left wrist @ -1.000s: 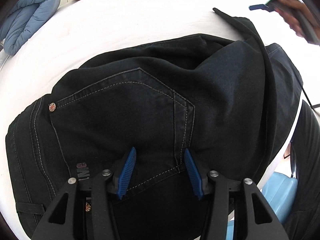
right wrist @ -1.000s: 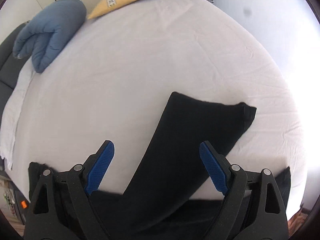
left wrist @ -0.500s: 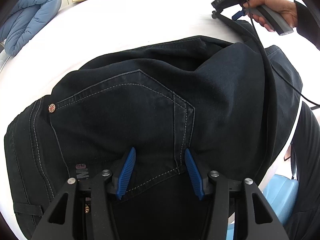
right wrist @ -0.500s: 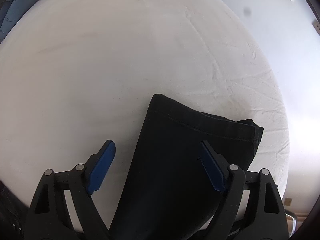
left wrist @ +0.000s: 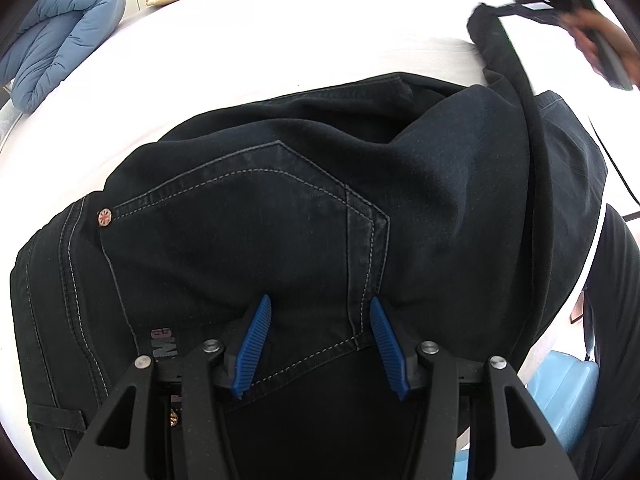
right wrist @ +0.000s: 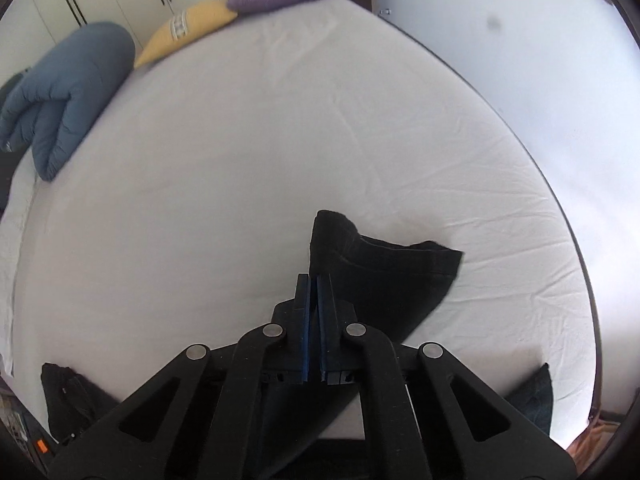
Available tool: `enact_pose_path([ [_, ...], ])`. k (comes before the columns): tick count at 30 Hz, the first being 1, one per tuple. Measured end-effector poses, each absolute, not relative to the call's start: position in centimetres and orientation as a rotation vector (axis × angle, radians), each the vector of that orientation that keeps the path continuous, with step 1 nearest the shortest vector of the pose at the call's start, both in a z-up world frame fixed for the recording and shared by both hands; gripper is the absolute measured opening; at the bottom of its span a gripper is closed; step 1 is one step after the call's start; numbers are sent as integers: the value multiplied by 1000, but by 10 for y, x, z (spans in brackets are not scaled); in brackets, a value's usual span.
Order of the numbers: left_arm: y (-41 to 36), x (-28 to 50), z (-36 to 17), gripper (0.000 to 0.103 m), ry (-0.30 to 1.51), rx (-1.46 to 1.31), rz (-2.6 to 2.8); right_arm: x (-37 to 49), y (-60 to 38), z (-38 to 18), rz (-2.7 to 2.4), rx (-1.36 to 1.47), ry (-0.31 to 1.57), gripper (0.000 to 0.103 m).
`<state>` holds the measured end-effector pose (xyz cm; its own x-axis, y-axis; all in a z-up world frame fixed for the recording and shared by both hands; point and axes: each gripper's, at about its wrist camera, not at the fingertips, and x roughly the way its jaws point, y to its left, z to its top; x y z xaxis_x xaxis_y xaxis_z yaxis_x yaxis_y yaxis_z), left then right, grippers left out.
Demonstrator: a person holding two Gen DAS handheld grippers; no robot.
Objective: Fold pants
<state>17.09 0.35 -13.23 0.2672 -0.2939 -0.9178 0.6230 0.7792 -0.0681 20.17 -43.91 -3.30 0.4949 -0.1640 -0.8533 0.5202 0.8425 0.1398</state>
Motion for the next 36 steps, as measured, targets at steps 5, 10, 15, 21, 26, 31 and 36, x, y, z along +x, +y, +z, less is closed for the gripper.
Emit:
enact_pose_path([
  [5, 0, 174, -132, 56, 1160, 344, -627, 73, -482, -12, -523, 524, 764, 0],
  [10, -3, 177, -133, 58, 1173, 346, -617, 21, -491, -34, -448, 706, 728, 0],
  [15, -10, 179, -134, 58, 1189, 353, -590, 43, -463, -64, -266, 895, 707, 11],
  [21, -17, 181, -136, 58, 1193, 343, -577, 108, -485, -118, -217, 1078, 723, 80],
  [26, -13, 181, -135, 58, 1192, 340, -580, 127, -485, -185, -267, 1202, 813, 77],
  [31, -8, 180, -135, 58, 1191, 339, -576, 148, -501, -235, -220, 1353, 761, 50],
  [36, -10, 181, -135, 58, 1196, 342, -573, 156, -513, -263, -209, 1440, 705, 11],
])
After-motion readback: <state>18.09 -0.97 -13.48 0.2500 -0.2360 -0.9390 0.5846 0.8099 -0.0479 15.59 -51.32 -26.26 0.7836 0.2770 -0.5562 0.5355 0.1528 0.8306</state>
